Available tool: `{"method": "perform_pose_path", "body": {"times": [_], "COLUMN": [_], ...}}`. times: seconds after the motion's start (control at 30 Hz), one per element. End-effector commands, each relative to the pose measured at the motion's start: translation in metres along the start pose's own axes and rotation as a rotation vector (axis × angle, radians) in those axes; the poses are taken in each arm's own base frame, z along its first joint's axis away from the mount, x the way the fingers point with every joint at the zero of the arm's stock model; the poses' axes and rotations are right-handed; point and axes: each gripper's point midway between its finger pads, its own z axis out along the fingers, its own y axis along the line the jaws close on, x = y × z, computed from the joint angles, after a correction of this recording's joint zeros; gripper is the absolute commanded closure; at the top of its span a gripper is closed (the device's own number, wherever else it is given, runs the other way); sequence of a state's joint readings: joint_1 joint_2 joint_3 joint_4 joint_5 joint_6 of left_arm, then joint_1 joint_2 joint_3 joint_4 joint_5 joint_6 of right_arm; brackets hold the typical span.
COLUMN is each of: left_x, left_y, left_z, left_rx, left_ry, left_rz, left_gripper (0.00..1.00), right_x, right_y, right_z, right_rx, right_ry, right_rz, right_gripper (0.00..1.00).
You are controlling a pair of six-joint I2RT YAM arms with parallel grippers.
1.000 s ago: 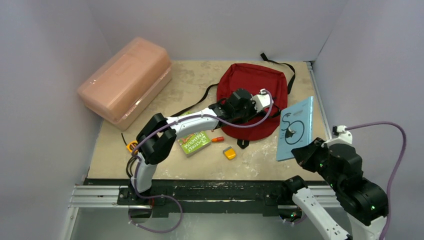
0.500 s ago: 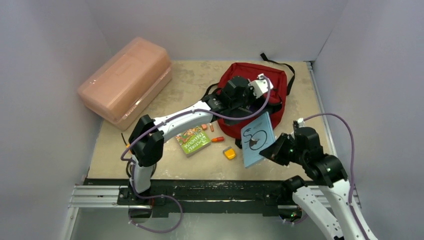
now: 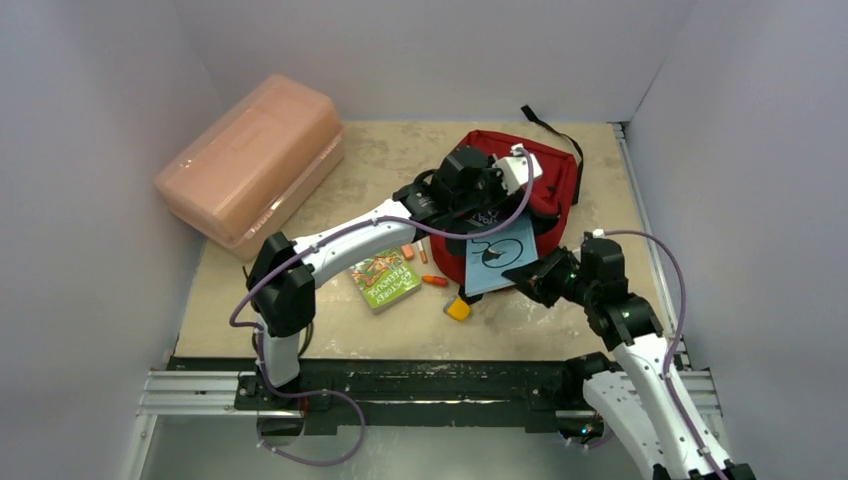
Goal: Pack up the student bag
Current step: Place the book in the student bag.
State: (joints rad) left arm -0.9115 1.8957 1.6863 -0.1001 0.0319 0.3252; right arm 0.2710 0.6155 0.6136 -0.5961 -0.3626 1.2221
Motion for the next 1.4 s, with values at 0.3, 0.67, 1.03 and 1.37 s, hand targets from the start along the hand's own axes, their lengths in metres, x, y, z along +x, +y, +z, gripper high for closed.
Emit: {"method": "perform_pose_path", "body": {"times": [0.3,0.67,1.03,1.37], "left_x": [-0.051,-0.061,-0.042,-0.035], "left_y": [0.018,0.01,0.002,0.014], "left_z": [-0.016,-0.002,0.008,0.015], "left_rx": [0.01,0.095,0.127,0.049], "left_ry": [-0.15,-0.208,-0.166,-0.165], "left_rz": [-0.035,-0.017,0.031,0.01], "left_gripper": [1.0,1.0,1.0,1.0], "right_x": [-0.088,-0.133,-0.182,-0.151], "right_y": [0.068,0.067,0.036,-0.007], "right_z": [0.001,0.066,0.141,0.191], "right_rx": [-0.422,-0.541,-0.436,-0.278], "right_ry": [-0.142,-0.374,-0.652,-0.497], "right_rz": [0.059,-0.033,-0.068,-0.06], "right_gripper": [1.0,1.0,1.0,0.66]}}
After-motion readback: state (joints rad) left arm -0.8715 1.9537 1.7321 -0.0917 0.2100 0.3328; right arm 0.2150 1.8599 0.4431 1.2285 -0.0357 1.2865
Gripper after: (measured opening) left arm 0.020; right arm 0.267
